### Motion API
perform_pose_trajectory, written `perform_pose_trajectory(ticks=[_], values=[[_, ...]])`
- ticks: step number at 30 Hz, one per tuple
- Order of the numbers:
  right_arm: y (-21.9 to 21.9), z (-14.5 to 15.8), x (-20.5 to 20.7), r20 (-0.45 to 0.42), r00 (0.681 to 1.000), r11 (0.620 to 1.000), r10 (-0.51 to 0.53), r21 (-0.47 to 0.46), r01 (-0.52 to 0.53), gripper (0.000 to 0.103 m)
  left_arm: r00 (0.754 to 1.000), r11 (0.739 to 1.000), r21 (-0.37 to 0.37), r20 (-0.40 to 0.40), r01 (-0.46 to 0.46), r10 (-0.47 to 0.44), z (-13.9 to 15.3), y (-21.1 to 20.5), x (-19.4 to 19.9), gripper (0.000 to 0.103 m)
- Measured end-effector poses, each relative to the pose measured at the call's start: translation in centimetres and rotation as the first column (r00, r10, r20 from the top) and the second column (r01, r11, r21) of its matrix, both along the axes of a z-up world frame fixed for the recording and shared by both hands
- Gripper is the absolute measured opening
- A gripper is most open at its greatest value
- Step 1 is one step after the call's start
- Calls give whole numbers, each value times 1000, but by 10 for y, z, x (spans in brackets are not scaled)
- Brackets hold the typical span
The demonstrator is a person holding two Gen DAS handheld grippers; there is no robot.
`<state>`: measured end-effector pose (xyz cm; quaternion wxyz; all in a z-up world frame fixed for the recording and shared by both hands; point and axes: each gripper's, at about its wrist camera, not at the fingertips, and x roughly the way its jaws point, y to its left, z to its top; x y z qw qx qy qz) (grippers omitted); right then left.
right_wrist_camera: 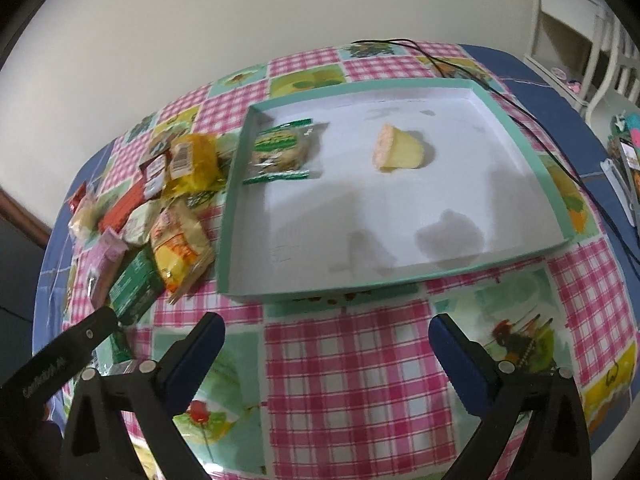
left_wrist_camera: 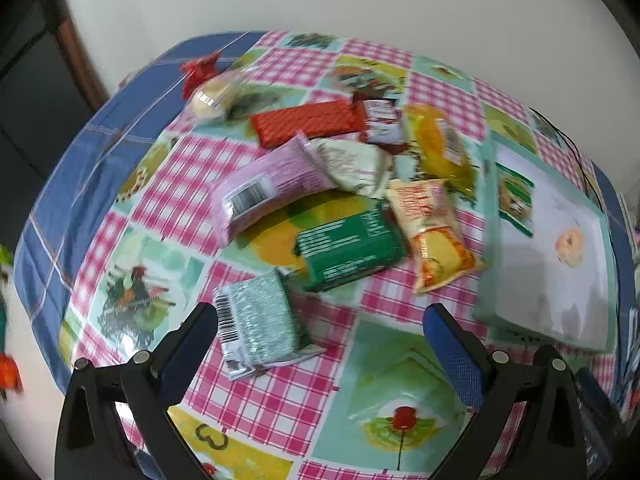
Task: Organize snacks
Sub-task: 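Move both tools back over the snack pile, then grasp the pale green packet with left tool while right tool grasps yellow chip bag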
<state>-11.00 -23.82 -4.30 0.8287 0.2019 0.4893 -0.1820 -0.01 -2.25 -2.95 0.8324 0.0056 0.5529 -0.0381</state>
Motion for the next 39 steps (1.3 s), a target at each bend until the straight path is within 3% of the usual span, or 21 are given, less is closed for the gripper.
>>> perform_pose_trajectory(ticks=[8, 13, 18, 21, 27, 39], values=[[33, 0, 23, 25, 994, 993, 105, 42, -106, 103, 980, 984, -20, -87, -179, 176, -17, 45, 15, 102], [51, -3, 42, 46, 987, 984, 156, 74, -159, 103, 966, 973, -21, -127, -230, 225, -24, 65, 24, 102], [57, 4, 56, 96, 981, 982, 169, 69, -176, 102, 959, 971, -8, -159, -239, 235, -33, 69, 33, 102], [59, 9, 66, 113, 976, 980, 188, 44, -194, 96, 958, 974, -9, -183, -228, 222, -38, 66, 36, 102], [66, 2, 93, 75, 968, 971, 238, 13, -240, 77, 962, 983, 1, -205, -185, 181, -46, 52, 41, 102], [92, -20, 135, -19, 938, 935, 345, -84, -345, 74, 952, 984, 25, -247, -179, 179, -58, 43, 42, 99]])
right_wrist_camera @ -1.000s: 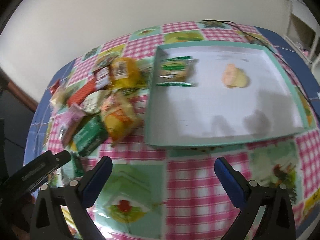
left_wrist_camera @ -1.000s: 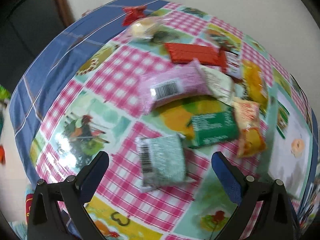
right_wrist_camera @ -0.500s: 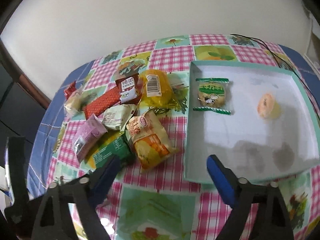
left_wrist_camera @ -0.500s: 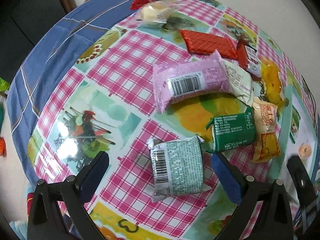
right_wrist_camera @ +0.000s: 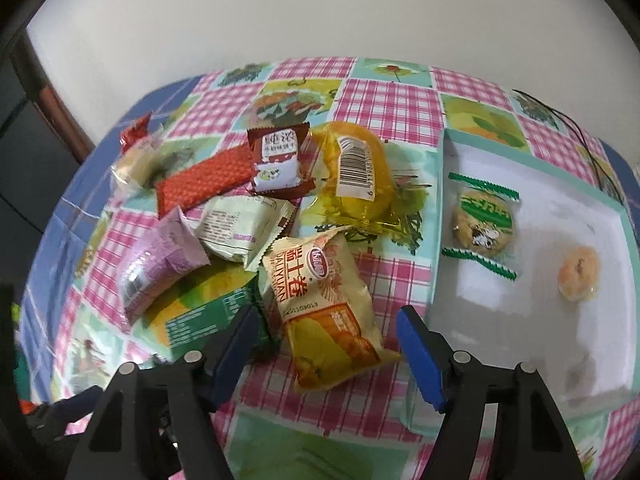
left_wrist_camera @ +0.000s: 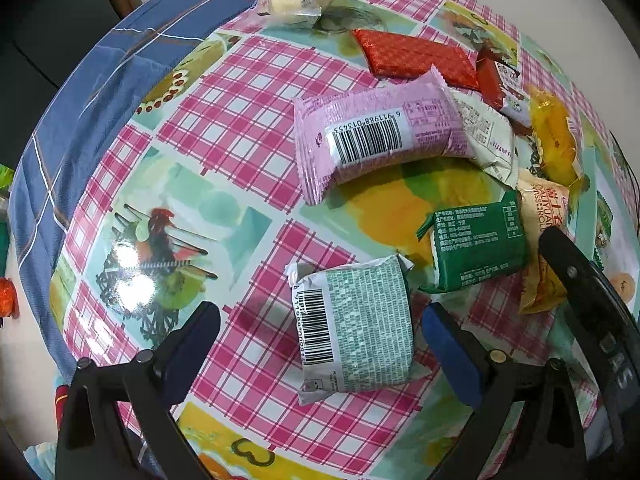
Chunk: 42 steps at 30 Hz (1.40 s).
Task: Organize snacks
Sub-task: 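Grasp the pale green packet with left tool while right tool grasps yellow chip bag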
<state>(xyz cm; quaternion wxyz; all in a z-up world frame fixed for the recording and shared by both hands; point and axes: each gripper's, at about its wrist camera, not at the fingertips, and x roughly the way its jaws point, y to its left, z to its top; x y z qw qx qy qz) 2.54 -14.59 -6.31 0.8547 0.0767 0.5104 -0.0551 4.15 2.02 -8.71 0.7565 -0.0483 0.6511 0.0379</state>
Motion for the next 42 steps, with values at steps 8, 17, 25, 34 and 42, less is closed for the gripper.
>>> perform_pose_trajectory(ticks=[8, 17, 25, 34, 42], values=[[-2, -14, 10, -30, 1000, 1000, -1, 18, 2, 56, 1000, 1000, -8, -16, -2, 2, -8, 5, 3, 98], [1, -14, -10, -69, 997, 999, -21, 43, 24, 44, 1000, 1000, -19, -29, -7, 6, -13, 8, 1, 88], [9, -16, -33, -121, 992, 998, -33, 53, 39, 41, 1000, 1000, -16, -13, 17, -17, -11, 4, -3, 73], [17, -20, -53, -154, 987, 998, -38, 49, 46, 41, 1000, 1000, 10, 2, 28, -28, -6, 0, -2, 57], [16, -17, -56, -149, 988, 997, -38, 62, 47, 38, 1000, 1000, 5, 16, 8, -8, 4, 2, -5, 50]])
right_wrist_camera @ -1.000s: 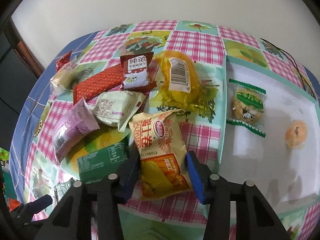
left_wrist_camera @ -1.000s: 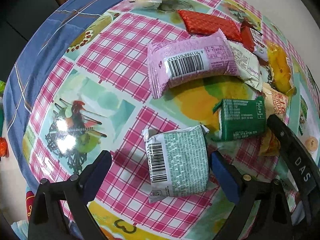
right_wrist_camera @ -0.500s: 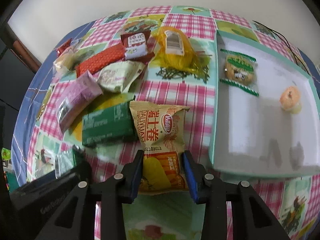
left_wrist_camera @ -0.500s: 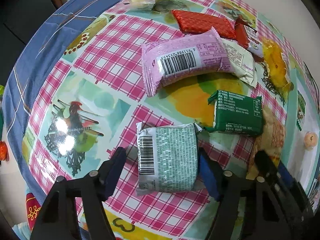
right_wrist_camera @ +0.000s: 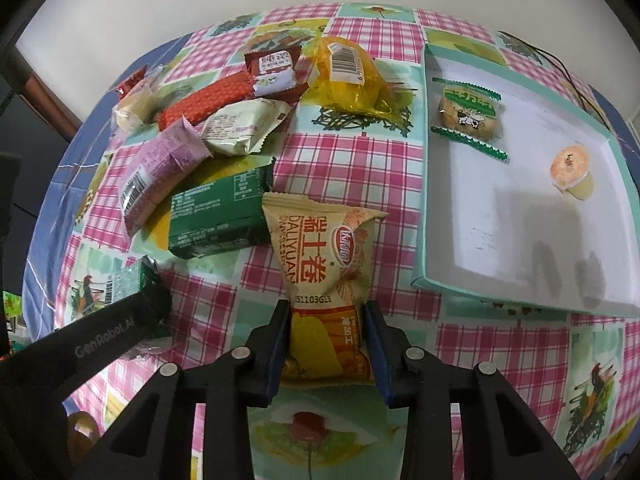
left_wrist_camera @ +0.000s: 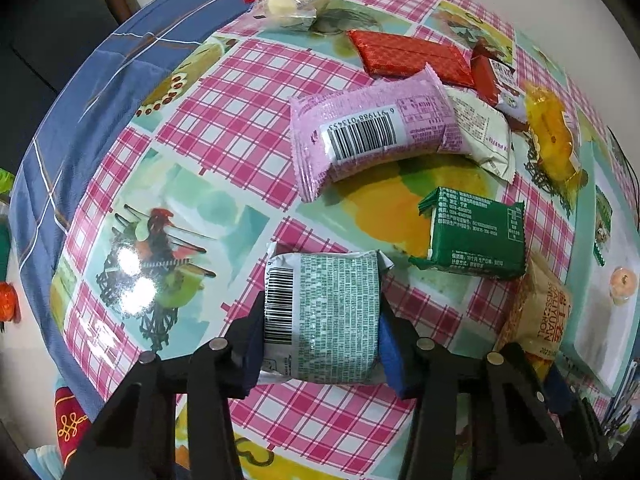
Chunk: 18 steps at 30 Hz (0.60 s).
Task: Organize snacks
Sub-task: 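Grasp the pale green packet with left tool while right tool grasps yellow chip bag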
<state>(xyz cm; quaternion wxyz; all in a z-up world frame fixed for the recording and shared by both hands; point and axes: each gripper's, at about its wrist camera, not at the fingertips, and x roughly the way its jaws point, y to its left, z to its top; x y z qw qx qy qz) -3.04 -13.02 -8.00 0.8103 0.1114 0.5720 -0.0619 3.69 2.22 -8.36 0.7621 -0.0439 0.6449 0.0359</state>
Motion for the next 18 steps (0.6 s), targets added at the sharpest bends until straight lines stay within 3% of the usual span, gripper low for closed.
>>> perform_pose_trajectory(ticks=[18], values=[[-18, 38, -13, 106, 993, 997, -45, 68, 38, 38, 986, 999, -39, 168, -11, 17, 59, 16, -5, 50]])
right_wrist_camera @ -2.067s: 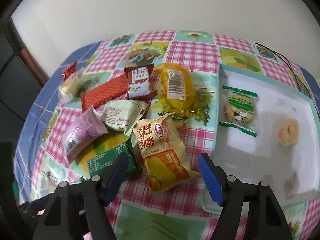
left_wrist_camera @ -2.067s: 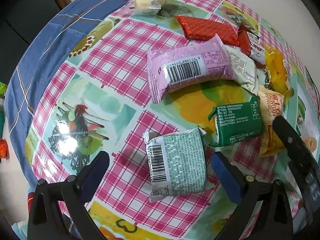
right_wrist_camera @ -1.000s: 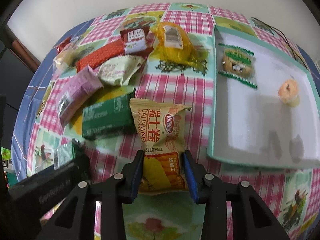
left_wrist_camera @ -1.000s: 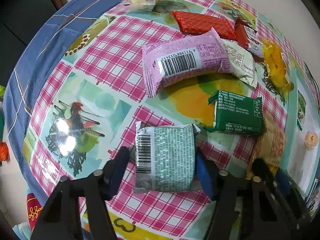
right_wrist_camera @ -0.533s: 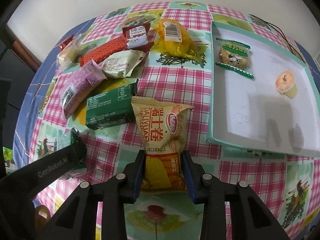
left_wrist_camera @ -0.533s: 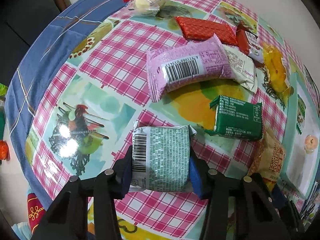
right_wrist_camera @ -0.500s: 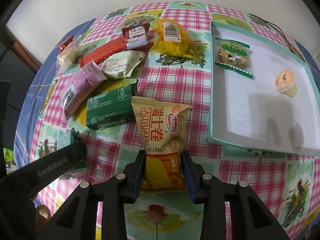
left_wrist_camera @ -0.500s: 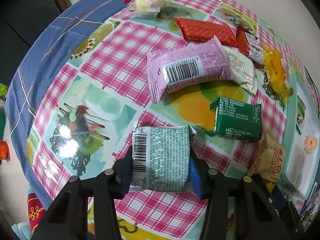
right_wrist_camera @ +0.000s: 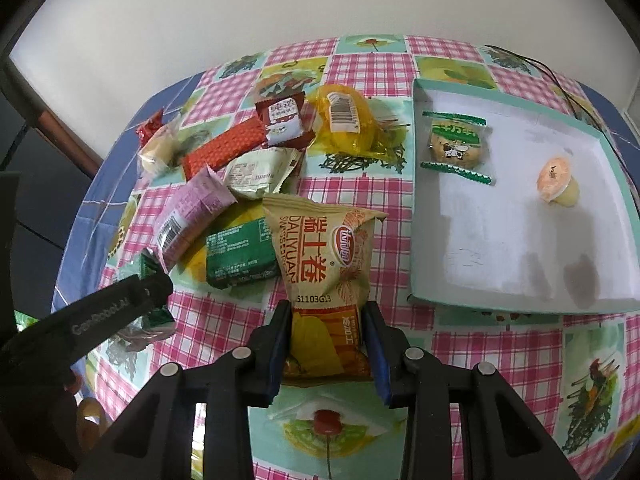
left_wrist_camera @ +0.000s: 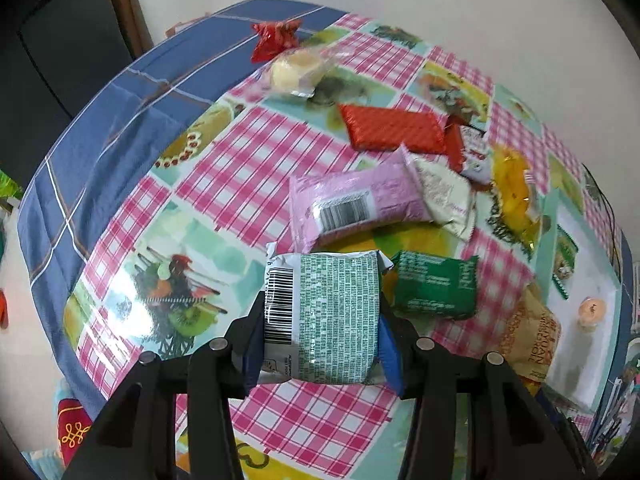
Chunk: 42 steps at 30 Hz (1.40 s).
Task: Organize snacks
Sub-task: 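Grasp the pale green packet with left tool while right tool grasps yellow chip bag, then carry both packets into the white tray and open both tools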
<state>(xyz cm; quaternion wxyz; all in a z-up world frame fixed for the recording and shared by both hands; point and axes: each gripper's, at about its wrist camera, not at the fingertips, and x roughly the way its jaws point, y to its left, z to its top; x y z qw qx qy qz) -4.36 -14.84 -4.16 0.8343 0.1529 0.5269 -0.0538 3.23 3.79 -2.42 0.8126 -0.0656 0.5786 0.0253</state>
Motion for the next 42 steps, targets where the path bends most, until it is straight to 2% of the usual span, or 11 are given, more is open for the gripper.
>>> perform_pose_trajectory(ticks=[7, 13, 19, 29, 36, 42], values=[[-16, 9, 0, 34, 998, 999, -46, 9, 45, 38, 997, 998, 9, 52, 58, -59, 10, -32, -1, 50], [-60, 20, -11, 63, 984, 986, -168, 5, 168, 38, 979, 984, 28, 99, 178, -180, 18, -75, -3, 51], [-112, 18, -26, 48, 952, 953, -302, 7, 302, 38, 943, 952, 53, 127, 302, -307, 24, -124, -13, 51], [-187, 14, -58, 38, 885, 885, -464, -22, 465, 38, 862, 874, 85, 145, 479, -486, 19, -205, -28, 51], [-217, 6, -70, 26, 857, 856, -515, -37, 516, 38, 816, 830, 99, 151, 549, -558, 16, -238, -35, 51], [-227, 1, -69, 24, 856, 855, -516, -36, 517, 38, 799, 811, 107, 139, 576, -586, 6, -252, -34, 51]])
